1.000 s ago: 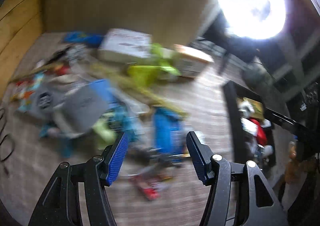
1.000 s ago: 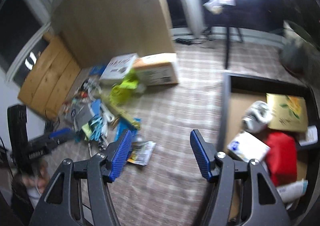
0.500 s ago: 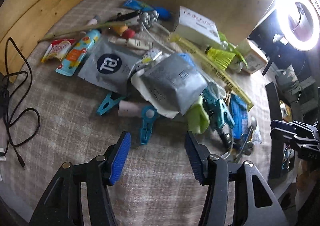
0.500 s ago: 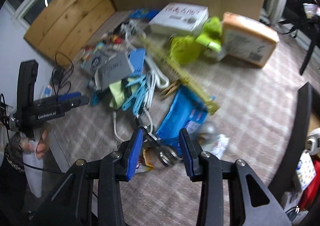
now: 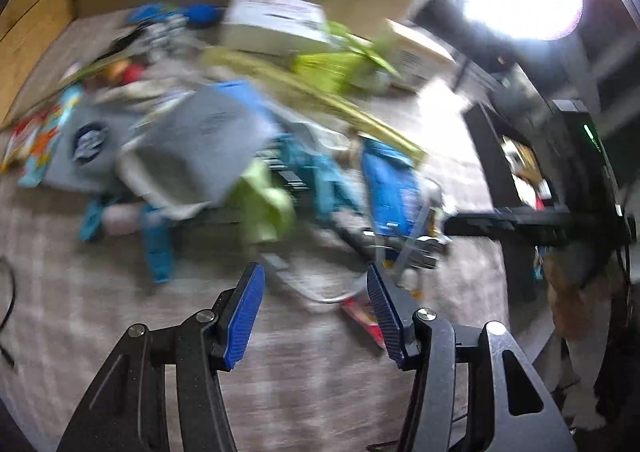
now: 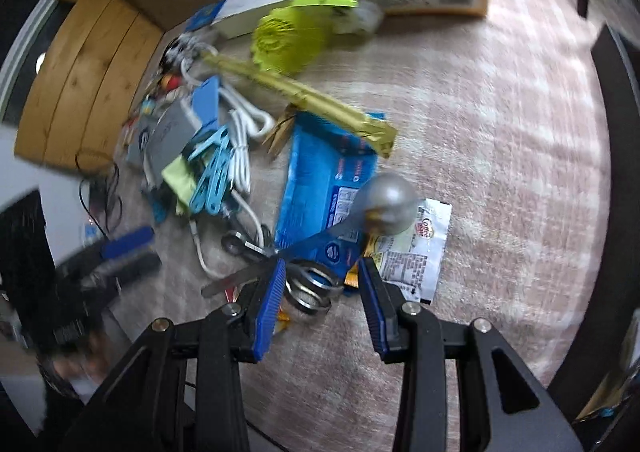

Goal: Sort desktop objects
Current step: 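Grasp the silver spoon with the right tool while the left tool grasps a coffee-mate packet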

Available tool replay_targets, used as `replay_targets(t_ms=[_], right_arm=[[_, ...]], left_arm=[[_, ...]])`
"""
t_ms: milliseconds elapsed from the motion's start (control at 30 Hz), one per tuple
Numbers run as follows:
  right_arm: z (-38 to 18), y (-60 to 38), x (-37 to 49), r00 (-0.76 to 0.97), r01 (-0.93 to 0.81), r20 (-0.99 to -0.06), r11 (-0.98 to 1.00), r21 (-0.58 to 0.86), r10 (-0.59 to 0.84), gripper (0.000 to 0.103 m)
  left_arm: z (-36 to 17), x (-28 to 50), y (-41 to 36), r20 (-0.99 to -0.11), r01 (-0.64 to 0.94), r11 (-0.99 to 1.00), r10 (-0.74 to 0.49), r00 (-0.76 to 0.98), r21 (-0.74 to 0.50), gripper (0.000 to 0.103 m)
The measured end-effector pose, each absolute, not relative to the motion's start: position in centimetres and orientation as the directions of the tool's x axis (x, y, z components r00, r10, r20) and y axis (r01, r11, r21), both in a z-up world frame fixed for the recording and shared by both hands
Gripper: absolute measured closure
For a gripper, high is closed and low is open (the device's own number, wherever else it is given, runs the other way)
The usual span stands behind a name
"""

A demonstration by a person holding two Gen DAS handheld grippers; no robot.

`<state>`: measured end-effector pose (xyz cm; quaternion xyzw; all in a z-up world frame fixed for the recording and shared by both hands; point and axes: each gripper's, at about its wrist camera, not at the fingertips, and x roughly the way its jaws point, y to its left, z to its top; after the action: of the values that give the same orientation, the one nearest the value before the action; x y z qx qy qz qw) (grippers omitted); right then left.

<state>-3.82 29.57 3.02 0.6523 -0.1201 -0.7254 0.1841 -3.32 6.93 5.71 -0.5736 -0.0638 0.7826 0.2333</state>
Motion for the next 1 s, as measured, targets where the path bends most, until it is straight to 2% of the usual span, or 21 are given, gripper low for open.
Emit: replay_targets(t_ms=[367, 633, 767, 867, 1000], right_arm=[[0.9, 30.2, -5.1, -0.026, -0.034, -0.873, -0.872, 0.488, -0.487, 0.065], [0.2, 28.1, -6.0, -0.011, -0.041, -0.88, -0.879, 0.474, -0.474, 0.066], [-0.3, 27.9, -6.0, 0.008, -0.027, -0.885, -0.885, 0.465, -0.466, 0.091], [0.1, 28.4, -5.9, 0.003, -0.006, -0.883, -0.883, 0.469, -0.469, 0.098], [0.4, 29.9, -5.5, 0.001, 0.006, -0.878, -0.878, 0.479, -0.479, 0.099]], left_arm=[[5.0, -3.1, 11.0, -0.873, -0.374, -0.853, 0.453, -0.181, -0.365, 0.052], [4.3, -1.7, 13.7, -0.844, -0.397, -0.801, 0.525, -0.106, -0.448, 0.052], [4.7, -0.7, 15.0, -0.839, -0.42, -0.784, 0.537, -0.09, -0.457, 0.052], [4.9, 0.0, 14.8, -0.857, -0.415, -0.808, 0.502, -0.115, -0.417, 0.05], [4.6, 0.6, 13.6, -0.873, -0.359, -0.846, 0.467, -0.14, -0.395, 0.047]])
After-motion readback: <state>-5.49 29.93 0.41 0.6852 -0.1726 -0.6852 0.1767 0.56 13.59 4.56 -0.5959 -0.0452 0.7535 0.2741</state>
